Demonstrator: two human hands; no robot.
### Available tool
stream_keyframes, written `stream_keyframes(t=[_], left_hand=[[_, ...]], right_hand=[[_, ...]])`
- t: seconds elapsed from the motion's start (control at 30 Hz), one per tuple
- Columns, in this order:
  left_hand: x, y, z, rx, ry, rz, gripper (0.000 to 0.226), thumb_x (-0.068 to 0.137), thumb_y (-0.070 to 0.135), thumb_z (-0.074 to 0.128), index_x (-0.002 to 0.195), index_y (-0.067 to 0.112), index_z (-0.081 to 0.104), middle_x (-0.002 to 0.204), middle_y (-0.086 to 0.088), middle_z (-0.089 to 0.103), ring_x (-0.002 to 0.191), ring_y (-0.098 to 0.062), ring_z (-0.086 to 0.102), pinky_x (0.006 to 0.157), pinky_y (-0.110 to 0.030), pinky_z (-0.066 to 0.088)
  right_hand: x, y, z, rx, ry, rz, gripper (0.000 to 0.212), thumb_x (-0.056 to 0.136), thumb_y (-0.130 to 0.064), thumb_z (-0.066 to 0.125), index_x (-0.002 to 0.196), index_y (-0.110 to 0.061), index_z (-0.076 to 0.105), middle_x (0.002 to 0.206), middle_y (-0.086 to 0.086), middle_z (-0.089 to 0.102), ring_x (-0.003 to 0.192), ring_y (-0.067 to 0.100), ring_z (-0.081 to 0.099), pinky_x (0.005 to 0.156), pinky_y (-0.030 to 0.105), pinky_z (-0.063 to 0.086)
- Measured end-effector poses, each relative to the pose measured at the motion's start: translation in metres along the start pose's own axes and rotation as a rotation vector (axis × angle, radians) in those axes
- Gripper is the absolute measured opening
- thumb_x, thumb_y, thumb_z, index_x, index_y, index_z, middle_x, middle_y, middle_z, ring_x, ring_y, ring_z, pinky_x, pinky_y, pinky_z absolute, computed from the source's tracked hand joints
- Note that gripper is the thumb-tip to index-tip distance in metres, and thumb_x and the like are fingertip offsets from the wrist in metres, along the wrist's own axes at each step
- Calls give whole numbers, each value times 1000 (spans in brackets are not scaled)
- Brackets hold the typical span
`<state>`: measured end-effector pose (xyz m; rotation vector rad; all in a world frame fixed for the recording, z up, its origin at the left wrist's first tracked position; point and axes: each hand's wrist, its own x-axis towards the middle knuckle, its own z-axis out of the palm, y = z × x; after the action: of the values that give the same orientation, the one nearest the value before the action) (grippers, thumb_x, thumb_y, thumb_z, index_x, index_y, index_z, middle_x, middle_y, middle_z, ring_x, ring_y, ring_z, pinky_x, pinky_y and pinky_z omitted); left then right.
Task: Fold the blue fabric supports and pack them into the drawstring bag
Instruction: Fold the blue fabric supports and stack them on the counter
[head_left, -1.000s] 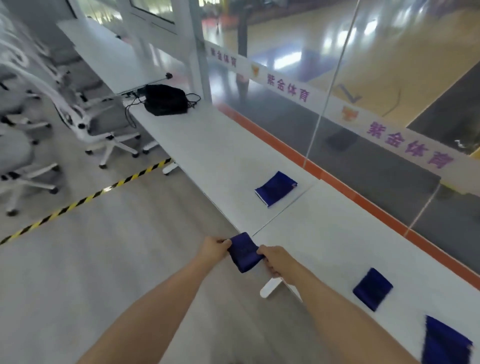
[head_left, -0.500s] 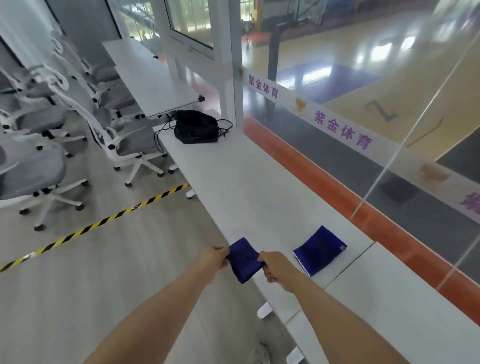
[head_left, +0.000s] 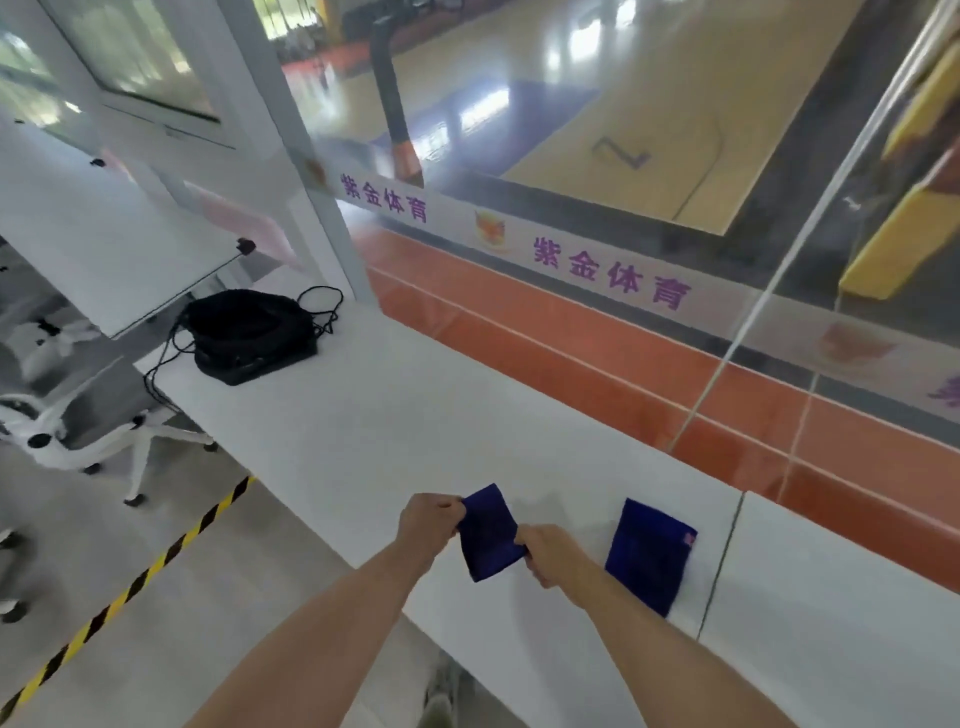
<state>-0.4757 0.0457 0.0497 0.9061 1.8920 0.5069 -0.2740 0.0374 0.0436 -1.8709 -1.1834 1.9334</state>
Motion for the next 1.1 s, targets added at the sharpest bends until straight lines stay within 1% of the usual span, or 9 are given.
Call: stream_keyframes(t=[0.13, 0.27, 0.43, 0.57, 0.7, 0.83, 0.93, 1.0, 1.1], left_hand=[[71, 16, 11, 296, -129, 122, 18, 83, 15, 58, 78, 11, 75, 68, -4, 68, 60, -20, 56, 60, -27, 40], [118, 28, 18, 470, -262, 234, 15, 92, 22, 58, 93, 18, 73, 89, 3, 71, 84, -18, 64, 69, -25, 43], [181, 40, 21, 534, -324, 366, 27, 98, 25, 56, 123, 16, 63, 116, 1, 68, 97, -12, 58, 79, -19, 39], [216, 21, 20, 924, -245, 799, 44, 100, 32, 51, 142, 21, 45, 151, -2, 41, 138, -25, 38, 106, -39, 41], [223, -19, 20, 1227, -488, 1026, 54, 104, 45, 25, 156, 32, 27, 169, 0, 6, 155, -23, 7, 120, -51, 21], [220, -31, 24, 1312, -513, 1009, 57, 107, 41, 29, 159, 32, 8, 168, -1, -11, 155, -24, -7, 122, -55, 6], [212, -26, 28, 1252, -440, 1079, 52, 103, 39, 39, 152, 23, 39, 165, -9, 23, 152, -32, 19, 120, -57, 17], [205, -21, 32, 1160, -385, 1254, 37, 98, 36, 44, 121, 17, 66, 136, -9, 58, 130, -33, 50, 114, -52, 31], [179, 0, 43, 1144, -391, 1323, 34, 95, 30, 41, 80, 13, 67, 83, -3, 63, 83, -26, 57, 83, -40, 49]], right_hand=[[43, 6, 15, 60, 91, 111, 25, 89, -21, 51, 64, -17, 48, 58, 1, 49, 46, 13, 36, 44, 24, 28], [78, 8, 43, 118, 148, 281, 29, 92, -23, 49, 65, -14, 53, 59, 2, 56, 48, 15, 43, 50, 26, 33], [121, -17, 67, 277, 246, 323, 26, 100, -27, 42, 89, -14, 60, 73, 5, 67, 51, 16, 46, 49, 26, 37], [146, -28, 69, 65, 301, 299, 29, 104, -36, 37, 101, -14, 56, 99, 12, 69, 74, 23, 60, 66, 30, 48], [140, -19, 68, -34, 387, 345, 17, 97, -28, 45, 95, -14, 54, 91, 3, 59, 83, 25, 56, 73, 31, 43], [127, -6, 62, -74, 409, 362, 13, 96, -25, 50, 88, -14, 54, 88, 1, 58, 85, 25, 57, 79, 35, 48], [117, 4, 54, -101, 433, 365, 13, 95, -27, 54, 89, -16, 55, 89, 2, 59, 86, 23, 56, 84, 36, 49], [106, 5, 47, -110, 466, 363, 17, 95, -30, 53, 84, -17, 53, 91, 4, 60, 84, 23, 55, 81, 35, 48], [82, 6, 30, -153, 485, 382, 22, 90, -36, 47, 84, -16, 55, 97, 9, 66, 91, 29, 62, 79, 35, 50]])
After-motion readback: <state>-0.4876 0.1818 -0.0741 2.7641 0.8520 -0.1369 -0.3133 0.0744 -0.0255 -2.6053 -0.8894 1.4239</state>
